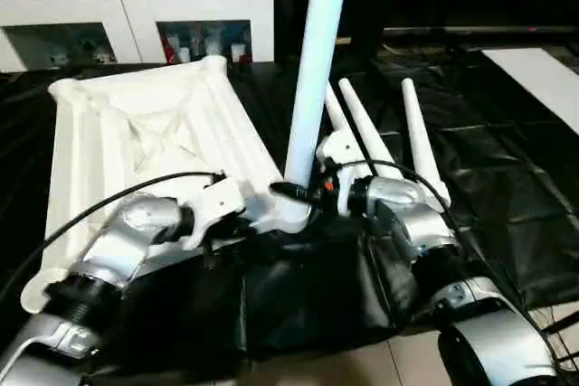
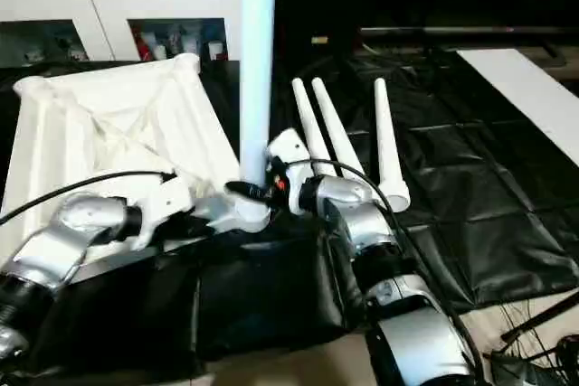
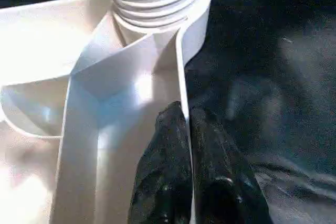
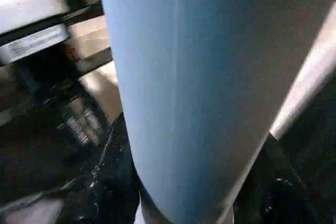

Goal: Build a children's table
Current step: Insert table leg to table base

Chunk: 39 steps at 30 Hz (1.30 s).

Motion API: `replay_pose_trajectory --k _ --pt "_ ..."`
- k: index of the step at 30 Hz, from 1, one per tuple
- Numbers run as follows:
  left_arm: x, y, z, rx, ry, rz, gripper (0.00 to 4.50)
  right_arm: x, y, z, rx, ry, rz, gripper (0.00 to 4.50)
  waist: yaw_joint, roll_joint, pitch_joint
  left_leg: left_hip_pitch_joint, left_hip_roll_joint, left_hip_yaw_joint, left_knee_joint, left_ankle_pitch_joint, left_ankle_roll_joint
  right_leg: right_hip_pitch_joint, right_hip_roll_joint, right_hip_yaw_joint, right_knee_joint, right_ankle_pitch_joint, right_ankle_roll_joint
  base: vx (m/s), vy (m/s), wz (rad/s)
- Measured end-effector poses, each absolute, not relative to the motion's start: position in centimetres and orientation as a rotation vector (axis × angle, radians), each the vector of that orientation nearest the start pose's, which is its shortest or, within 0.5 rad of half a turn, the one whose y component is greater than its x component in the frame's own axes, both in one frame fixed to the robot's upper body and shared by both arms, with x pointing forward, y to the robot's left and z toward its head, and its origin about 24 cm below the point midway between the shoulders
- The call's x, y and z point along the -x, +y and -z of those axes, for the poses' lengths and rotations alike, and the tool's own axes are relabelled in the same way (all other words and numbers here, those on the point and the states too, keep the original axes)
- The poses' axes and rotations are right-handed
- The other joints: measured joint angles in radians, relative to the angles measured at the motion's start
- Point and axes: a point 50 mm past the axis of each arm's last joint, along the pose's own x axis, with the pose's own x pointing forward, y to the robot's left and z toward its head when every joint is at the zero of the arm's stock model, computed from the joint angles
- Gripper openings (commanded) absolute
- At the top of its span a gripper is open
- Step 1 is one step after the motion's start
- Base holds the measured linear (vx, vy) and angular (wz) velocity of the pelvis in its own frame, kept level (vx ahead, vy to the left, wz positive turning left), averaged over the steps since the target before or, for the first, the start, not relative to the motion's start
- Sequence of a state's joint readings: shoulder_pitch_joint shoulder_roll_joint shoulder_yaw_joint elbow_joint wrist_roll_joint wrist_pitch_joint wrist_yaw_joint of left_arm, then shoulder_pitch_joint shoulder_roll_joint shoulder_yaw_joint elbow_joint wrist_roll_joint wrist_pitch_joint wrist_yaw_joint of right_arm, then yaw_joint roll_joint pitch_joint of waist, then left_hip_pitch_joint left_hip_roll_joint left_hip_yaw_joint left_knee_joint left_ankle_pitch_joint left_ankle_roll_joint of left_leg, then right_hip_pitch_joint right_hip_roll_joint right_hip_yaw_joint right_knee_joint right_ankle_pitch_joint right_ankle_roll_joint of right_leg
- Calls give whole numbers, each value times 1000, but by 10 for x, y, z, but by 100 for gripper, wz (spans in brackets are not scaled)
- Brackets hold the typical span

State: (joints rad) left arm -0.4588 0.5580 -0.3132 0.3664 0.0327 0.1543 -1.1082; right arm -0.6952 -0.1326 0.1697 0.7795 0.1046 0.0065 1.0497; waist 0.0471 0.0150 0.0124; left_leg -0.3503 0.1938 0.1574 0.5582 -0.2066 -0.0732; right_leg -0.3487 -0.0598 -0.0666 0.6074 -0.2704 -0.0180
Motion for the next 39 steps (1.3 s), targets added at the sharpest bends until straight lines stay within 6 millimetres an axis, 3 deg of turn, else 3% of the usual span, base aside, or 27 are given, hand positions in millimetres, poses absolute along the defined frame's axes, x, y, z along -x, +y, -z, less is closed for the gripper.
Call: replay_pose_trajectory --k 4,8,27,32,36,37,39 --pt "-288 182 -55 -561 535 1258 0 -326 -77 -65 160 225 -1422 184 9 0 1 1 1 0 -1 1 -2 0 1 0 2 -1 -1 0 0 0" --pt "-285 184 -56 -564 549 1289 0 -322 -75 -65 186 231 -1484 184 13 1 1 1 1 0 0 1 -6 1 1 0 3 -1 -1 0 0 0" --pt "-285 186 -55 -561 562 1281 0 -322 -72 -65 206 229 -1478 184 12 -4 -2 1 2 0 2 3 -5 1 1 0 6 -1 -1 0 0 0" --pt "-293 182 -50 -545 571 1206 0 -328 -70 -59 172 239 -1349 184 11 -3 -2 6 2 0 3 3 -14 5 1 2 9 1 0 0 0 0" --pt "-308 165 -41 -517 578 1070 0 -340 -69 -49 119 277 -1084 184 9 3 3 26 2 4 -1 2 -15 16 0 4 9 2 3 -68 -3 -2" --pt "-310 159 -38 -502 579 1049 0 -341 -68 -47 110 281 -1038 184 10 3 5 35 1 4 -3 2 -15 17 -1 5 7 -1 8 -66 6 -4" --pt "-316 151 -36 -472 585 1009 0 -344 -67 -45 82 289 -956 184 12 4 5 35 1 4 -4 2 -15 18 -1 5 6 -2 9 -33 3 -2"
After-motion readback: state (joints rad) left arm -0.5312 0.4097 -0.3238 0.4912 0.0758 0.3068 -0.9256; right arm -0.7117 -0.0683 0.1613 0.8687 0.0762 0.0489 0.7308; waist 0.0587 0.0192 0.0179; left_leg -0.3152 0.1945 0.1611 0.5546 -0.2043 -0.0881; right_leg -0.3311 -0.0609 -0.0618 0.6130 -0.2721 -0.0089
